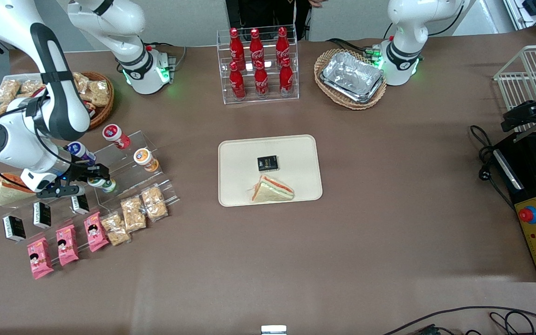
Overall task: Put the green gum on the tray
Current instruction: 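Close the right gripper on the green-labelled gum bottle's cap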
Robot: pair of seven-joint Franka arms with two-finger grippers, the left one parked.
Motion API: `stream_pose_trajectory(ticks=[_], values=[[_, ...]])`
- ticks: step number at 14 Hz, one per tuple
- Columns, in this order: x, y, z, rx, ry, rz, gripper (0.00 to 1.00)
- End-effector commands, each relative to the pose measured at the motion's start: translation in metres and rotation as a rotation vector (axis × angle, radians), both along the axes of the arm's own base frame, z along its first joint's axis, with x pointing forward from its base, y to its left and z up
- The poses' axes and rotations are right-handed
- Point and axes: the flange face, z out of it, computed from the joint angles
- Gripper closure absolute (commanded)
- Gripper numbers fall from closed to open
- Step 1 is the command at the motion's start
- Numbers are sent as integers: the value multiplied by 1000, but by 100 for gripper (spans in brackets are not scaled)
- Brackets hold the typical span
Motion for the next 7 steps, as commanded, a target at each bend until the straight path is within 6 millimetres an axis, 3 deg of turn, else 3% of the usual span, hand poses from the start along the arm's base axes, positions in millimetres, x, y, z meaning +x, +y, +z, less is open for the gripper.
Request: stream_pose_trajectory(ticks=[1,4,7], values=[[7,-5,21,0,-14,52,52],[25,-6,69,12,29,60,52],[40,-5,135,23,65,62,51]])
